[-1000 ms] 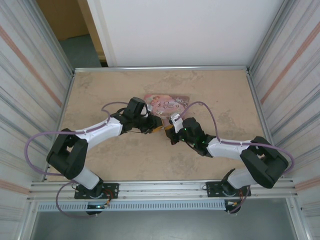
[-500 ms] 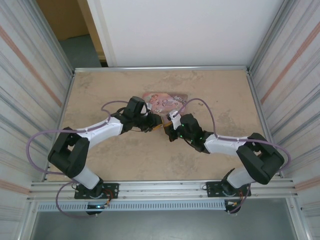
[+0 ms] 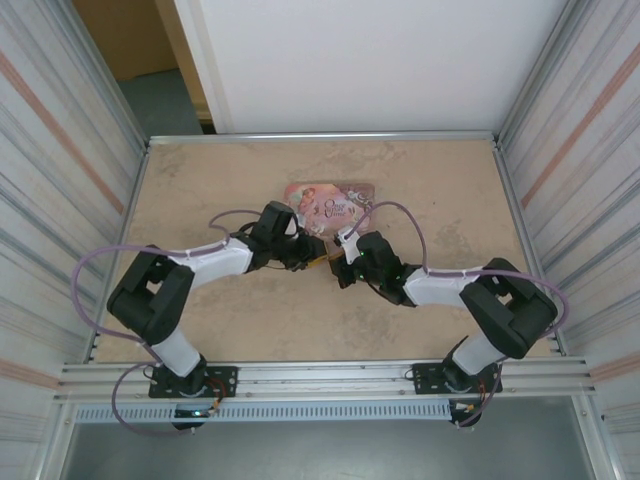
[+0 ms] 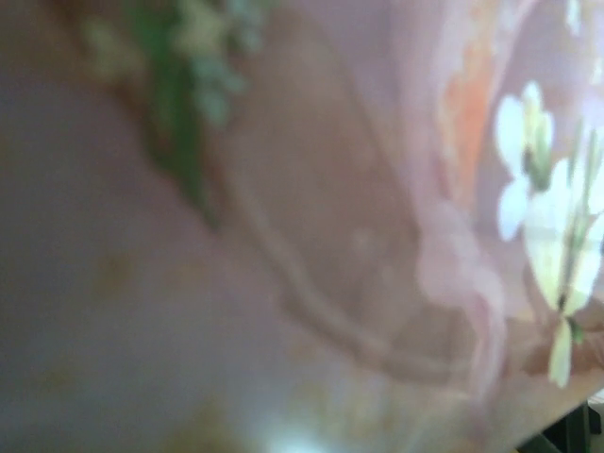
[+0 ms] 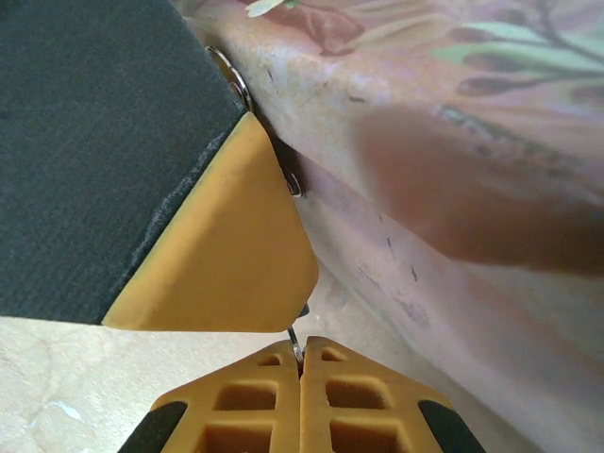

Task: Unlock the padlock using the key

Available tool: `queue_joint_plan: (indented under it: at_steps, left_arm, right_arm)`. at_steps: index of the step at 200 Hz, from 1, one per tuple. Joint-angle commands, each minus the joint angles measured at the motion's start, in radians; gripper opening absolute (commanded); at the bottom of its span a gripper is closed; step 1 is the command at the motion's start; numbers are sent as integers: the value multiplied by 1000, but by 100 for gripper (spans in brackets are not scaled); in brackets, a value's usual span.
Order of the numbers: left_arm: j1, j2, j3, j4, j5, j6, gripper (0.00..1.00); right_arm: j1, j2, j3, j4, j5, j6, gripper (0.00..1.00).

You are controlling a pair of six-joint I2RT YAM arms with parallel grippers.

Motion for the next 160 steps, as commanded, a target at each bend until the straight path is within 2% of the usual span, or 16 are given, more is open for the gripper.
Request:
queue_joint_plan:
  at_steps: [1,43,108,160]
  left_arm:
    - [-39,34,-21,50,105,-30,8]
    - [-34,62,-22,83,96,-39,15]
    - [-6,1,-43,83,78,-25,42]
    - [23,-107,-81,50,61,-7,50]
  right_arm:
    - [15,18,2,167,-39,41,0]
    - [-3,49,-30,190,-40,77,0]
    - [-46,68,-28,172,-55,110,0]
    - [-57,74,-9,137,-77,117,0]
